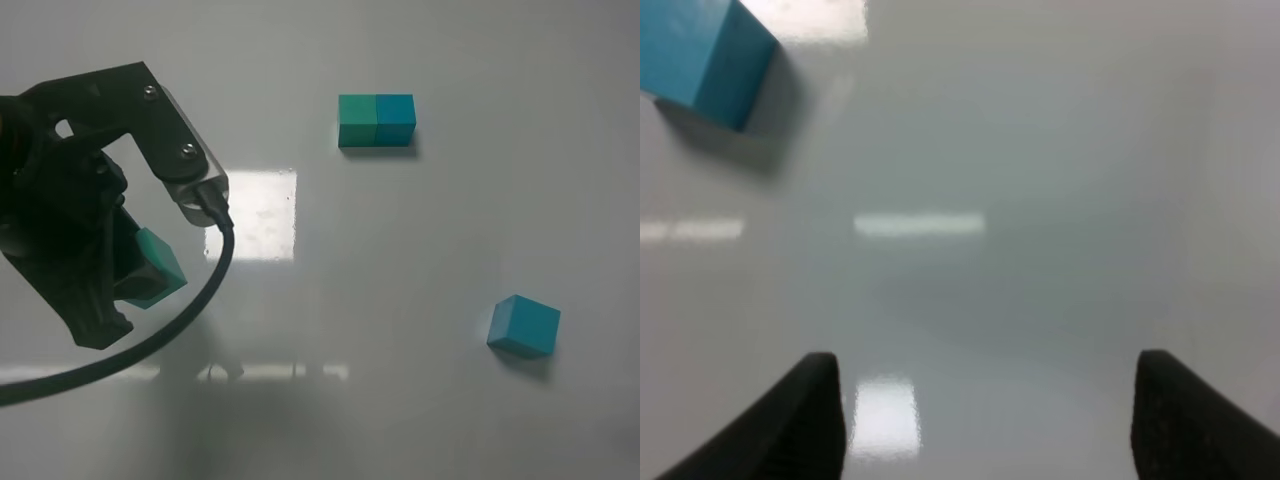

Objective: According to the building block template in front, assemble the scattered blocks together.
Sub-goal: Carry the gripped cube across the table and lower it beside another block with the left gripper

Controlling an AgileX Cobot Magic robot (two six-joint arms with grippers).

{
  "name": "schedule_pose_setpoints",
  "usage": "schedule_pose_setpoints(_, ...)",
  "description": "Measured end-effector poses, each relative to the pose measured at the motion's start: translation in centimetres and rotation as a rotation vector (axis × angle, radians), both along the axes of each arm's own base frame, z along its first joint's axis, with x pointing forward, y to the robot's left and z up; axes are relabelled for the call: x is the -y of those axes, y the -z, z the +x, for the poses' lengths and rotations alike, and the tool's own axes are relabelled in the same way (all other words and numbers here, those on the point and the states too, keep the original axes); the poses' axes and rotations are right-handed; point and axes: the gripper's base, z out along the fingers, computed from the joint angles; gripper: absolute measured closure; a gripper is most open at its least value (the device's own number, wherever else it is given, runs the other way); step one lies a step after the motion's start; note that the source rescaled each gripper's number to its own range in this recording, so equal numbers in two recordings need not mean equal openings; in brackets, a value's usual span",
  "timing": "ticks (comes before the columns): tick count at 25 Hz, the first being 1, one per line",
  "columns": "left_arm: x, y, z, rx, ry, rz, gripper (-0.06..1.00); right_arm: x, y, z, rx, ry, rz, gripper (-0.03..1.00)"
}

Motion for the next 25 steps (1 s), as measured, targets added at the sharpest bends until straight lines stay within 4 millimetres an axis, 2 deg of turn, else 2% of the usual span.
schedule_pose_setpoints(8,5.4,-2.5,4.2,0.036,0.146,0.105,0.94,0.0,0.0,0.0,0.000,0.000,0.000,0.42)
schedule_pose_setpoints(13,8.3,-3.7,5.1,0.133,0.242,0.165,0.94,0.0,0.0,0.0,0.000,0.000,0.000,0.42)
schedule_pose_setpoints(17,10.1,-3.4,5.1,0.187,0.285,0.235,0.94,0.0,0.0,0.0,0.000,0.000,0.000,0.42)
schedule_pose_setpoints(25,12.1,-0.5,6.3,0.141,0.303,0.306,0.94,0.0,0.0,0.0,0.000,0.000,0.000,0.42)
